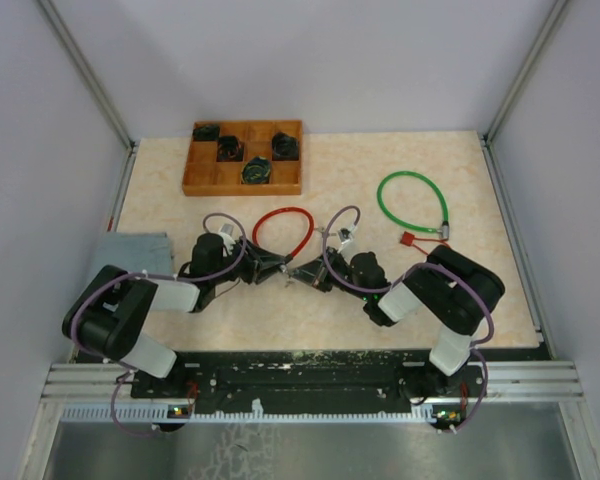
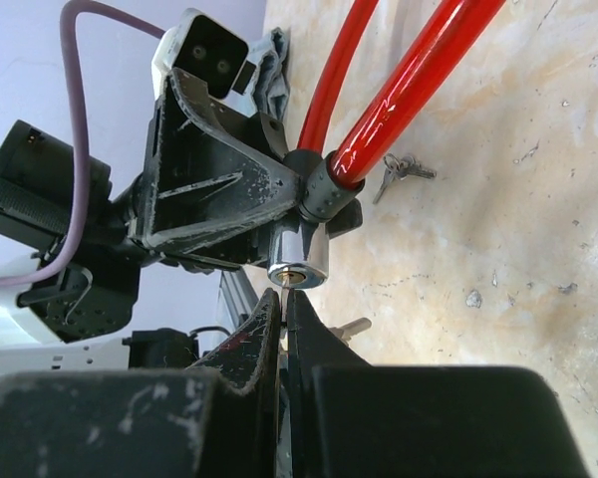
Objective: Unlock with the key
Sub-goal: Unlock the lock.
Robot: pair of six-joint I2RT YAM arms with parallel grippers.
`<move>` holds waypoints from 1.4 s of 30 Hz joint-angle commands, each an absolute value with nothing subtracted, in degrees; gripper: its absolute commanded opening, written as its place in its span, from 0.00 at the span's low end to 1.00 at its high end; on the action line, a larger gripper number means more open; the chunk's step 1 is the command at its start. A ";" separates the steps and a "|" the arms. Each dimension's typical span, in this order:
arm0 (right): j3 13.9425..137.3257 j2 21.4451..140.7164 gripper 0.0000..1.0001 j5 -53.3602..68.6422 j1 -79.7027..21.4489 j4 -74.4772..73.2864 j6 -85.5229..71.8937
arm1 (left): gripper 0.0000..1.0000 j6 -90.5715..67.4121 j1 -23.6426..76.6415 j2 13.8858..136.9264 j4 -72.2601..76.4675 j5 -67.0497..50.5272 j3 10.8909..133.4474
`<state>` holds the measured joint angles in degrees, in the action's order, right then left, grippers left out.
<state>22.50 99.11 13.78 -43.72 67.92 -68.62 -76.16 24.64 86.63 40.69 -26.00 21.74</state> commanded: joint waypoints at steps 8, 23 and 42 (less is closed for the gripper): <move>24.42 100.18 0.00 14.69 -43.51 76.18 -69.34 | 0.00 -77.23 24.74 89.26 60.13 -28.80 17.73; 29.83 71.33 0.37 10.97 -45.49 33.40 -20.62 | 0.00 -63.16 24.67 76.57 59.14 -26.32 18.40; 27.65 74.04 0.38 -6.59 -66.47 43.31 47.75 | 0.00 -55.32 24.73 57.74 24.35 -11.26 23.04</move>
